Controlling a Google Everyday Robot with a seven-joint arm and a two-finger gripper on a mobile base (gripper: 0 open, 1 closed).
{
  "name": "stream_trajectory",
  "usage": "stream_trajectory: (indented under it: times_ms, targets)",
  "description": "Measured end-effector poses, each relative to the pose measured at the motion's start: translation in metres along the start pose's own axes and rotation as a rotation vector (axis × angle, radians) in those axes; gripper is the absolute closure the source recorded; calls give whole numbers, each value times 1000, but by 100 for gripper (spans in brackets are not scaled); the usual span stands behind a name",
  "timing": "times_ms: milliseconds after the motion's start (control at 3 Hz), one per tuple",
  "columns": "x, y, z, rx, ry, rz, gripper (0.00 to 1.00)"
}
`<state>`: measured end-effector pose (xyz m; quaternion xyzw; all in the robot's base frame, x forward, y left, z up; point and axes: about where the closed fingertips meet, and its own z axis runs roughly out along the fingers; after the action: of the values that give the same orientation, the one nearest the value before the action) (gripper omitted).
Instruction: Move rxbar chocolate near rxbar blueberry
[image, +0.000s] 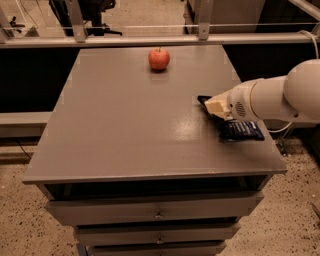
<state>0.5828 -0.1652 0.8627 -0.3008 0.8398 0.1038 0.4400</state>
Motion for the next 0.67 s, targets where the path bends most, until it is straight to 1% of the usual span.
stream_trajectory:
  times_ms: [333, 667]
  targets:
    - [-1, 1, 0, -3, -8, 8, 12]
    - [-10, -11, -17, 16, -31, -9, 0]
